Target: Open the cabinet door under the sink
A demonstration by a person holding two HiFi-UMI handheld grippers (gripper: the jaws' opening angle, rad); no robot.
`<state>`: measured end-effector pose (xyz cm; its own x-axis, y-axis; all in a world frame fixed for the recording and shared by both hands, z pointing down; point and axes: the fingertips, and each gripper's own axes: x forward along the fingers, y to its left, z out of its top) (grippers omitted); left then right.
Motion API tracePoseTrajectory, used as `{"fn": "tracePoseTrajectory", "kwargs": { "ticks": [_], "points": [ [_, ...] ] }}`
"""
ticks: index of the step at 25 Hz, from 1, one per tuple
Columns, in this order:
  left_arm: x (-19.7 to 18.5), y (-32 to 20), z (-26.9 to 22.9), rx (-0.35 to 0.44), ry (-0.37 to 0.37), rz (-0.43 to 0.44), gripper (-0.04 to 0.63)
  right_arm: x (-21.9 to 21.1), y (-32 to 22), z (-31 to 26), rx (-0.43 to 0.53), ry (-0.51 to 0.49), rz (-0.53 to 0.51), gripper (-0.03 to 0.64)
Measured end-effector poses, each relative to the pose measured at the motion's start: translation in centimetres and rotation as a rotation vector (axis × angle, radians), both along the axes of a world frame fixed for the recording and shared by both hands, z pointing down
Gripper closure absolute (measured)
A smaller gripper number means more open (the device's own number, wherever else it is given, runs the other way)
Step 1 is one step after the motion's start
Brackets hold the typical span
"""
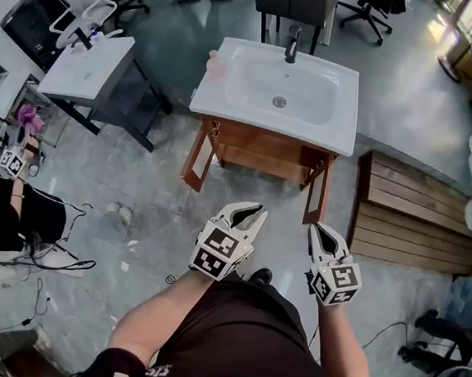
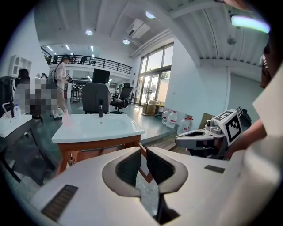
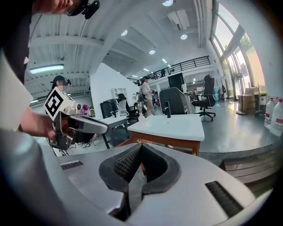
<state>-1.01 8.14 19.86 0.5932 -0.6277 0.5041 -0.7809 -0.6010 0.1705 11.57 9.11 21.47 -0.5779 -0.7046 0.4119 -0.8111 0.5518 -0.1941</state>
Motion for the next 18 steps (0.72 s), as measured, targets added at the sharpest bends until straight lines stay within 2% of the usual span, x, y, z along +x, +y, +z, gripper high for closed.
{"fn": "tracePoseTrajectory", "kwargs": {
  "ticks": [6,11,14,18],
  "points": [
    [-5.3,-2.3,-4.2,0.067,0.054,-0.032,0.545,-6.4,-1.1,-3.9,0.040,-0.103,-0.073,0.603],
    [-10.1,-5.1,-6.7,0.118,0.076,-0.030,0.548,-11.3,-3.5,-8.0,0.093,-0.062,-0.096,0.603],
    [-12.7,-7.0,-7.9,0.150,0.088,-0.027,0.549,-13.6,-5.8,-10.8,0.166,-0.058,-0.094,0.603],
    [-15.1,-8.8,-8.9,0.181,0.106,-0.073,0.550,-14.9,-7.2,-12.9,0.215,-0.073,-0.104,0.604]
  ]
}}
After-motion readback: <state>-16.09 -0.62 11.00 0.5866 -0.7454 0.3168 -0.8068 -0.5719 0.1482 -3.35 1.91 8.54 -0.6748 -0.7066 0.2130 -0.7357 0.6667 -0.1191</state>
